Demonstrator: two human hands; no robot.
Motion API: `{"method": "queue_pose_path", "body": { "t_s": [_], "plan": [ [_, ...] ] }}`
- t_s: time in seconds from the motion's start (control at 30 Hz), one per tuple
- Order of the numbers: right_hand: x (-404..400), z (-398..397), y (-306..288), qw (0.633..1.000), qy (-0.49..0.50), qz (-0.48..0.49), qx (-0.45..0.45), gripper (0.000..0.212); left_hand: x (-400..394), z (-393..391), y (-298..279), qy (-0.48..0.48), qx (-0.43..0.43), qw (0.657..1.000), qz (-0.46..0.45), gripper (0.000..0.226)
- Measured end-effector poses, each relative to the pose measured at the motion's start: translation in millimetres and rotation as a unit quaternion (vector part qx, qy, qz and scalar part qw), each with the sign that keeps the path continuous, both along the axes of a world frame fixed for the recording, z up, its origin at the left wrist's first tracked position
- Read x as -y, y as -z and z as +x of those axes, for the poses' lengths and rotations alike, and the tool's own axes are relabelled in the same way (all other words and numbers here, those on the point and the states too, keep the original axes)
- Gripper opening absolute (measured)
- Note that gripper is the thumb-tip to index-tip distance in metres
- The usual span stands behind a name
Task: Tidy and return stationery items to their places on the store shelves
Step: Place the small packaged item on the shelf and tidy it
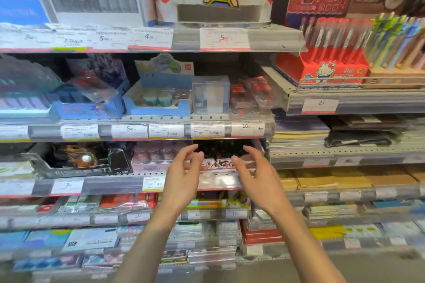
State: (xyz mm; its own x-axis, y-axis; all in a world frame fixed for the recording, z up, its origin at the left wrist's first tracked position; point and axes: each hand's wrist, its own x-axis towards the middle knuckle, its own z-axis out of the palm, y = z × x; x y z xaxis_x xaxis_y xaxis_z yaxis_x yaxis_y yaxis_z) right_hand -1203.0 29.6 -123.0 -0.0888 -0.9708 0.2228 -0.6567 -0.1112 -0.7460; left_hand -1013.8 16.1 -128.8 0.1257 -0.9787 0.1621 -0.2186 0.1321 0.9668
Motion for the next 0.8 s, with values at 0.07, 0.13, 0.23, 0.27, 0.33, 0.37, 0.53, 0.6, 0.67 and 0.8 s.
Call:
{"method": "queue_pose_path", "body": {
  "t_s": [0.07,0.13,0.23,0.27,0.33,0.37,0.53,0.6,0.67,0.8],
  "plan": [
    [-3,25,7,0.999,0.009,0.026,0.025,0.061,-6,27,8,-0.012,-0.004,1.0,0.009,0.027],
    [-4,52,8,0.998,0.014,0.04,0.041,0.057,-9,58,11,-0.026,-0.004,1.0,0.01,0.025],
    [1,94,1,0.998,0.013,0.039,0.039,0.051,-11,108,5,-0.032,-0.013,0.999,0.012,0.025],
    [3,108,-3,0.999,0.011,0.032,0.033,0.049,-11,125,0,-0.032,-0.013,0.999,0.009,0.024],
    [6,137,-14,1.0,0.01,0.008,0.026,0.046,-10,158,-10,-0.044,-0.007,0.999,-0.004,0.022],
    [9,150,-21,1.0,0.011,-0.006,0.024,0.044,-8,172,-15,-0.051,-0.004,0.999,-0.011,0.019],
    [26,200,-62,0.998,0.02,-0.059,-0.021,0.04,3,221,-43,-0.063,0.007,0.997,-0.039,0.012],
    [39,214,-81,0.996,0.009,-0.084,-0.023,0.039,10,232,-58,-0.07,-0.005,0.997,-0.04,0.012],
    [56,227,-100,0.994,-0.004,-0.105,-0.025,0.04,16,239,-75,-0.07,-0.035,0.997,-0.029,0.014],
    [95,256,-131,0.995,-0.012,-0.083,-0.044,0.047,38,244,-97,-0.069,-0.064,0.995,-0.011,0.033]
  ]
}}
